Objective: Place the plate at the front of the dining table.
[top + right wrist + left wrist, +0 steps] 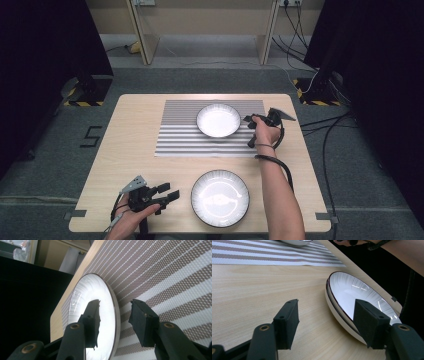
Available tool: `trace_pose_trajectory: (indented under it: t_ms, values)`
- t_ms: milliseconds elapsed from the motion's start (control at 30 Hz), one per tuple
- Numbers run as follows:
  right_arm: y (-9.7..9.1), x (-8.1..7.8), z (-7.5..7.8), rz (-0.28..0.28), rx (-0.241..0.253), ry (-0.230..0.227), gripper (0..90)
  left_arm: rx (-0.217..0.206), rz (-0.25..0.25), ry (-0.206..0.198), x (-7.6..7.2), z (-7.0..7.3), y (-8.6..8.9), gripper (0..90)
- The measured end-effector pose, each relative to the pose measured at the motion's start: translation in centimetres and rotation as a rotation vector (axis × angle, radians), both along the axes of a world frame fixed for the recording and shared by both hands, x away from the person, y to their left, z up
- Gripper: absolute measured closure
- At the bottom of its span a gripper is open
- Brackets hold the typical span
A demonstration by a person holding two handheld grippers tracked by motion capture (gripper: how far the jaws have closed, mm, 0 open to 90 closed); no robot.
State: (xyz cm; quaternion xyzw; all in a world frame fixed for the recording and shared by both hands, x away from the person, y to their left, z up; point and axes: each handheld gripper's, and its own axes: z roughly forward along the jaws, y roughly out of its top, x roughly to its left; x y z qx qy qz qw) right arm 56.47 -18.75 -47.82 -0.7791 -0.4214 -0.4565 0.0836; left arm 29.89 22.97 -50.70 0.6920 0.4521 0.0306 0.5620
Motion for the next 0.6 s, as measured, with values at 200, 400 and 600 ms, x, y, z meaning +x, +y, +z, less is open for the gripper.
trace_pose_trajectory:
  t_ms: [200,400,600]
  values:
    - [-0.7,-1.3,0.3,0.020,0.008,-0.021,57.8,0.006,0.001,-0.001,0.0,0.0,-0.1,36.5]
    - [-0.8,-2.3,1.1,0.038,-0.010,-0.041,56.8,0.009,0.000,-0.001,-0.1,0.0,-0.1,36.3]
    - [-1.1,-3.4,1.3,0.041,-0.012,-0.055,56.4,0.011,-0.002,-0.003,-0.1,0.0,-0.2,36.3]
